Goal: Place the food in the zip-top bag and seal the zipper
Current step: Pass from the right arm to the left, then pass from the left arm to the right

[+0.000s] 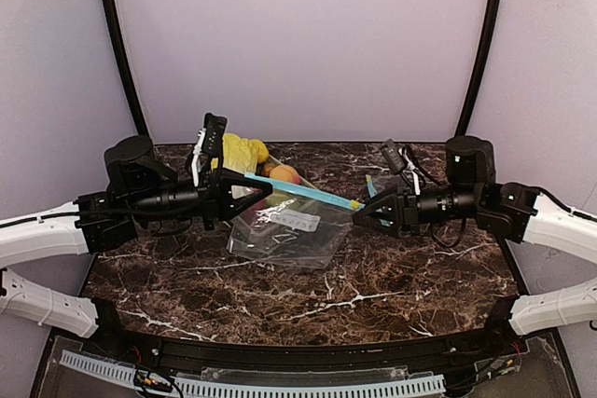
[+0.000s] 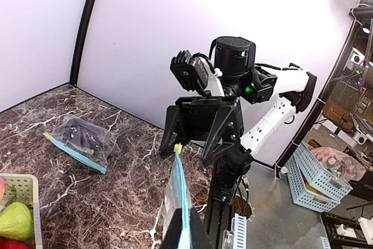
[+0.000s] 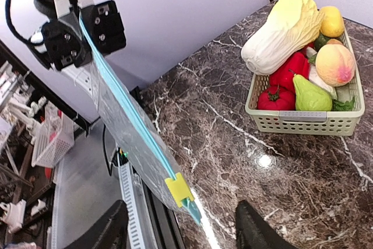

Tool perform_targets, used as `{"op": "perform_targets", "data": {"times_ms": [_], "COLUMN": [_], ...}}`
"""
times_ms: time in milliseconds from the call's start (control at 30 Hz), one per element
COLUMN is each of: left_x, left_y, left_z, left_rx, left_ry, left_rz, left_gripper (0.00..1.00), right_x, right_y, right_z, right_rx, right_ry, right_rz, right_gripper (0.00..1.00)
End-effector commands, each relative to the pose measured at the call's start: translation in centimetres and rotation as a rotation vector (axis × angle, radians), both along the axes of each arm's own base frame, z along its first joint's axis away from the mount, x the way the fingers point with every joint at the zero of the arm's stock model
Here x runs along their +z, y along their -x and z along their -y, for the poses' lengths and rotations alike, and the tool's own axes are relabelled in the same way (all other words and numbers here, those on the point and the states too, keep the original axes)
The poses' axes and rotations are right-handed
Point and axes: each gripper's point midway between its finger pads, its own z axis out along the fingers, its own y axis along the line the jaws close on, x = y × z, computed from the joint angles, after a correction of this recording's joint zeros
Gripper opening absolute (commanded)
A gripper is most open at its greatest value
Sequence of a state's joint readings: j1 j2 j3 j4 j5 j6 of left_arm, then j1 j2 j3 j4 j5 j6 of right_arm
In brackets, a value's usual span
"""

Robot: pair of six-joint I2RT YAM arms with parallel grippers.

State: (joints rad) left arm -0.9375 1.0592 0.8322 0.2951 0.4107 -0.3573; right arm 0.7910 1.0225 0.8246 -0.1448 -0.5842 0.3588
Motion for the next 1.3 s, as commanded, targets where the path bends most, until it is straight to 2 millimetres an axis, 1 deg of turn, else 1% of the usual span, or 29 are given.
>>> {"op": "perform_targets", "data": {"times_ms": [0,33,133,200,300,333,400,600,700,767,800,933,967,1000,1033,1067,1100,1133,1167,1200,1233,1267], "left_x": [0.9,0.8,0.9,0.8,0.6,0.6,0.5,0.3,0.3,0.3,0.3,-0.3,-1.0,-0.8,-1.7,-1.2,-1.4,-2.2,-1.1,-2.4,-1.0,-1.7], "left_y": [-0.5,-0.4,-0.2,-0.2,-0.2,-0.1,-0.1,0.1,0.2,0.2,0.1,-0.3,-0.4,-0.7,-0.9,-1.2,-1.4,-1.4,-1.8,-1.8,-2.5,-2.5], "left_z": [-1.1,-1.2,-1.3,-1.4,-1.4,-1.4,-1.4,-1.4,-1.5,-1.5,-1.6,-1.9,-2.1,-2.4,-2.6,-2.9,-3.3,-3.7,-4.2,-4.8,-5.3,-5.9], "left_rx": [0.056,0.055,0.051,0.050,0.051,0.049,0.044,0.038,0.035,0.037,0.042,0.077,0.089,0.115,0.130,0.155,0.180,0.191,0.220,0.235,0.278,0.288], "left_ry": [0.070,0.074,0.085,0.088,0.087,0.087,0.087,0.087,0.089,0.088,0.088,0.056,0.027,0.016,-0.023,-0.033,-0.071,-0.129,-0.151,-0.231,-0.251,-0.314], "left_rz": [-0.016,-0.023,-0.030,-0.036,-0.045,-0.047,-0.051,-0.059,-0.062,-0.064,-0.063,-0.062,-0.074,-0.060,-0.075,-0.049,-0.050,-0.040,0.010,-0.002,0.053,0.049], "left_gripper": [0.01,0.01,0.01,0.01,0.01,0.01,0.01,0.01,0.01,0.01,0.01,0.01,0.03,0.16,0.24,0.42,0.51,0.66,0.72,0.80,0.83,0.89], "right_x": [1.1,1.1,1.2,1.3,1.1,1.1,1.7,1.8,1.8,1.7,1.7,2.0,2.0,2.1,2.2,2.5,2.2,2.1,2.1,2.0,1.7,1.6], "right_y": [-0.5,-0.6,-0.8,-0.8,-0.8,-0.8,-0.9,-1.0,-0.9,-0.9,-0.9,-0.6,-0.5,-0.4,-0.2,-0.1,0.2,0.4,0.7,1.0,1.2,1.5], "right_z": [-0.1,-0.1,-0.1,-0.2,-0.2,-0.2,-0.3,-0.3,-0.3,-0.4,-0.4,-0.3,-0.3,-0.3,-0.4,-0.5,-0.5,-0.6,-0.7,-0.9,-1.0,-1.1], "right_rx": [-0.008,-0.007,-0.008,-0.004,-0.003,-0.004,-0.003,-0.007,-0.001,0.001,0.002,0.010,0.016,0.026,0.038,0.051,0.067,0.086,0.112,0.140,0.154,0.181], "right_ry": [-0.071,-0.075,-0.081,-0.085,-0.083,-0.083,-0.104,-0.105,-0.107,-0.105,-0.106,-0.111,-0.111,-0.112,-0.111,-0.113,-0.096,-0.088,-0.077,-0.066,-0.047,-0.032], "right_rz": [0.020,0.020,0.026,0.030,0.023,0.020,0.038,0.043,0.042,0.037,0.037,0.040,0.040,0.042,0.040,0.048,0.033,0.027,0.016,0.011,-0.006,-0.012], "right_gripper": [0.55,0.50,0.43,0.33,0.25,0.24,0.19,0.11,0.04,0.03,0.00,0.00,0.00,0.00,0.00,0.00,0.00,0.00,0.00,0.00,0.00,0.00]}}
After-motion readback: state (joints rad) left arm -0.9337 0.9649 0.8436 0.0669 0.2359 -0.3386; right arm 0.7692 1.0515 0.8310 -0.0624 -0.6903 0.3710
